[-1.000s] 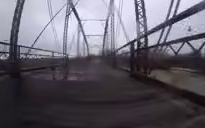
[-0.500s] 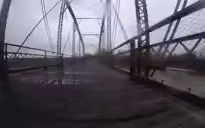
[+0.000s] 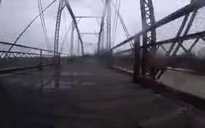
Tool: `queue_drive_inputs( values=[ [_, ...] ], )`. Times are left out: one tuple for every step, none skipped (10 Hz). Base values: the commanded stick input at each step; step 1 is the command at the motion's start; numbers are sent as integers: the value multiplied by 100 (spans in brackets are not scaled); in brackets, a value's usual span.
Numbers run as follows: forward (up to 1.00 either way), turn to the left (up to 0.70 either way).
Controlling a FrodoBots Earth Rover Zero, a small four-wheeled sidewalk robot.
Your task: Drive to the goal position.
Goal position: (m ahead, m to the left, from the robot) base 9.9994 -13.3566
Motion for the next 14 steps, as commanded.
queue_drive_inputs(
  values=[
    [100,0],
    [100,0],
    [100,0],
    [100,0],
    [100,0],
    [100,0],
    [100,-2],
    [100,-20],
    [100,-31],
    [100,-32],
    [100,0],
    [100,0],
    [100,0],
    [100,0]
  ],
)
